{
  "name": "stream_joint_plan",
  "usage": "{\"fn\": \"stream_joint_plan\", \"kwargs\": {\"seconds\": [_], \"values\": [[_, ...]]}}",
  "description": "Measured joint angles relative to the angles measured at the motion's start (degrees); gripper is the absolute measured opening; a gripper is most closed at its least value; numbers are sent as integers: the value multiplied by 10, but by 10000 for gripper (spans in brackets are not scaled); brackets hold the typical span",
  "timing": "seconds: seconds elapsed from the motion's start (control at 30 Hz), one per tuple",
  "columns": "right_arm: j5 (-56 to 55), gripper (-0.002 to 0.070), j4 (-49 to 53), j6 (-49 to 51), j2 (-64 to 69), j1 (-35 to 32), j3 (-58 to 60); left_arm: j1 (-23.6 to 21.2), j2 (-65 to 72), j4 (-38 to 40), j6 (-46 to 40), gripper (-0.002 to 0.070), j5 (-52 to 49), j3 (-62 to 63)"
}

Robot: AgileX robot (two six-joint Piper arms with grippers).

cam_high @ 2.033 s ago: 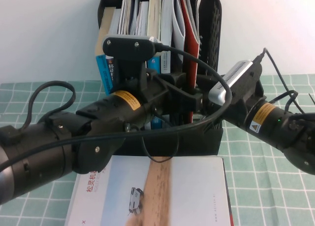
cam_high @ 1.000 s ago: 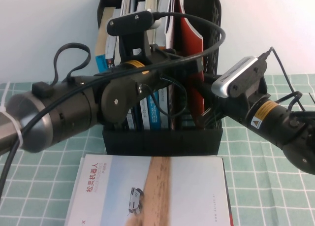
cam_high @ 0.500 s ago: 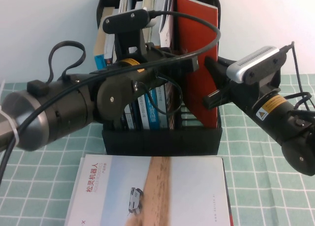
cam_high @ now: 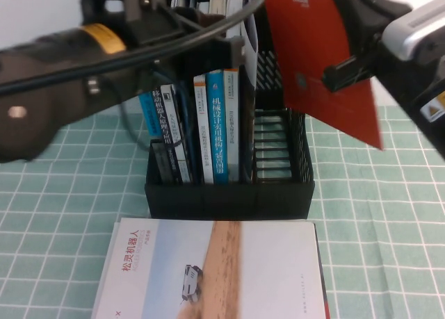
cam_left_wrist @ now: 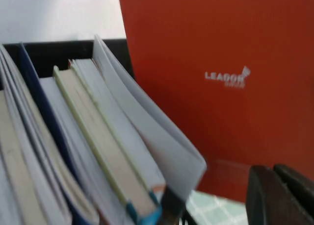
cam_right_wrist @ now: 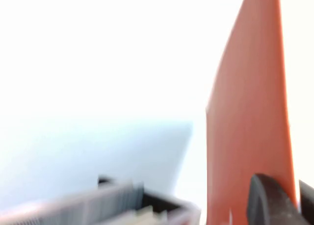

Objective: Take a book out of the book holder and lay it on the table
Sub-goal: Pick up the right side book from the book shelf, then place the picked book on the book

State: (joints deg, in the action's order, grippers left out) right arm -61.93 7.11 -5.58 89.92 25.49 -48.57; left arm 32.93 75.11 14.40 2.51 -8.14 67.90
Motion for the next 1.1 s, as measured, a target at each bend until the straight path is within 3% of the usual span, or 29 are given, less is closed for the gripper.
{"fn": "stream_joint_plan", "kwargs": {"seconds": [0.2,0.3,0.47,0.73,0.9,1.1], "values": [[119,13,99,-26,-111,0,-11,-2,-107,-42,-13,-3,-163,0],[190,13,183,12,-165,0,-28,-2,-160,-54,-14,-3,-207,0],[268,13,366,144,-248,0,-48,-3,-235,-61,-14,-3,-260,1],[244,13,696,433,-299,0,-52,-3,-297,-69,15,-3,-363,6],[182,13,822,584,-286,10,-52,-3,-314,-42,39,-3,-351,-25],[203,13,907,642,-217,85,-52,-3,-358,17,42,-3,-253,-133]]}}
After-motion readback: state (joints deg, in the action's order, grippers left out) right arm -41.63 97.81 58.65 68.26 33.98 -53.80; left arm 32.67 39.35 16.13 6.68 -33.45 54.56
